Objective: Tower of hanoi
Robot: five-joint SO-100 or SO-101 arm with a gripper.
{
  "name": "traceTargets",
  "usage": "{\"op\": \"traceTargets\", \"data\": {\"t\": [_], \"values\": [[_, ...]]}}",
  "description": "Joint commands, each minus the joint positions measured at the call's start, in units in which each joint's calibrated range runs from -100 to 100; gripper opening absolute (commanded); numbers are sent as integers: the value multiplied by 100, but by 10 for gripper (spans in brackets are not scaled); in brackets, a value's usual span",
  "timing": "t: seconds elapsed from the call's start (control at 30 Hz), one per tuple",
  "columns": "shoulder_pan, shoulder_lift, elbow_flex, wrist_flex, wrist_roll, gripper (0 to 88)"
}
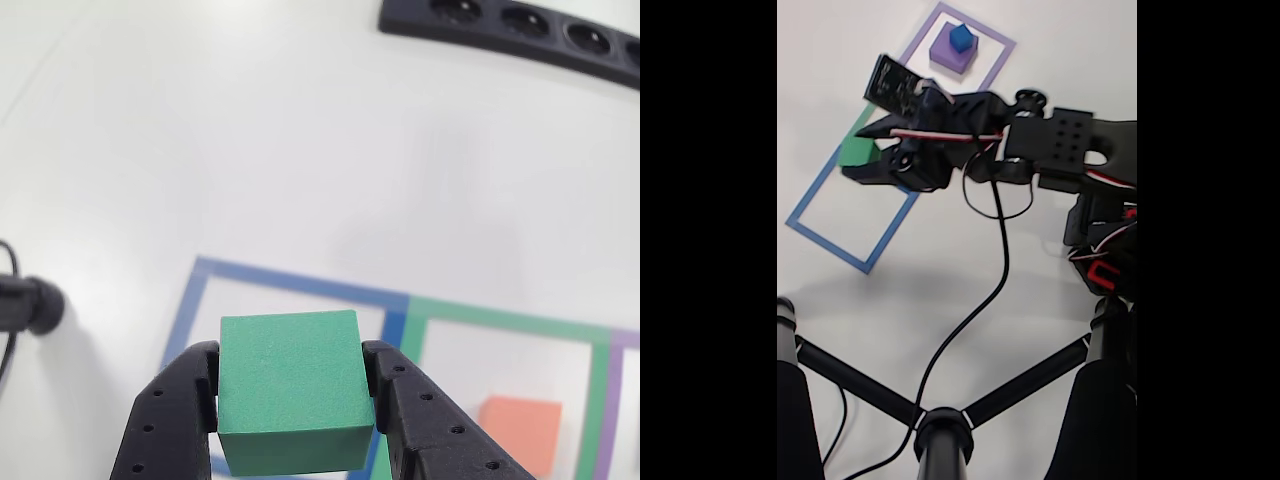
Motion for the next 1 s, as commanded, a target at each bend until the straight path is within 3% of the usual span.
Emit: {"op": "traceTargets", "data": {"t": [0.0, 0.23, 0.53, 0.77, 0.97], "values": [[69, -520, -1735, 2433, -279, 56], [374, -512, -3607, 4400, -22, 56], [1297, -977, -3707, 5152, 842, 54], [1930, -1642, -1980, 4189, 1044, 56], [2288, -1818, 291, 1931, 1044, 56]]}}
